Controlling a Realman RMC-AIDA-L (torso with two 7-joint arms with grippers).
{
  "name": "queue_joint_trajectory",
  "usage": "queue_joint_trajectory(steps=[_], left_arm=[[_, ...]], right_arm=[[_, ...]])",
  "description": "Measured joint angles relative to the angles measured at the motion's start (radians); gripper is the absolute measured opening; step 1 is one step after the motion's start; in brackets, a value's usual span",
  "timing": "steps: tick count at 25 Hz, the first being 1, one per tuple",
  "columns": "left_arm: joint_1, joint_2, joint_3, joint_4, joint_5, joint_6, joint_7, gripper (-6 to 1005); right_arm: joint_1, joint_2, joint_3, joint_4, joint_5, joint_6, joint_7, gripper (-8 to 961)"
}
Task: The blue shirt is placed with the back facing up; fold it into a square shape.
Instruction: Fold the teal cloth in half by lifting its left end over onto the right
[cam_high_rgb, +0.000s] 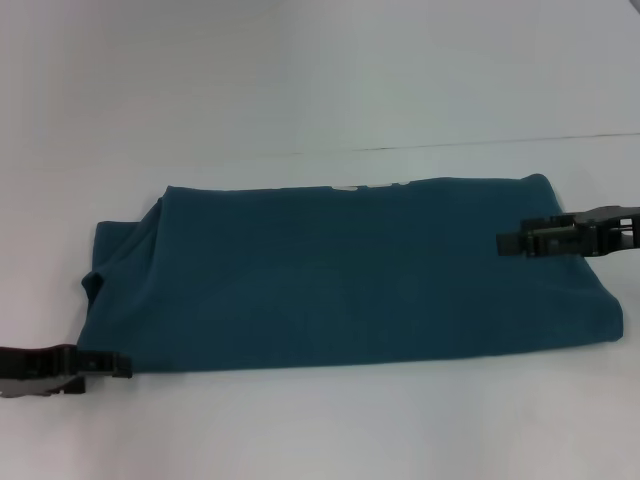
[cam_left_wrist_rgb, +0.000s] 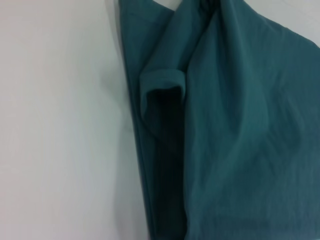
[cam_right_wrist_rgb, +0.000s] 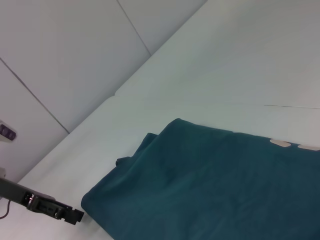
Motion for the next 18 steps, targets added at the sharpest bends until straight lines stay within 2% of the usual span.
queue_joint_trajectory(steps=[18], left_arm=[[-0.012, 0.003, 0.023, -0.013, 0.000, -0.008, -0.001, 843]], right_arm=[[-0.001, 0.000, 0.001, 0.000, 0.002, -0.001, 0.006, 914]])
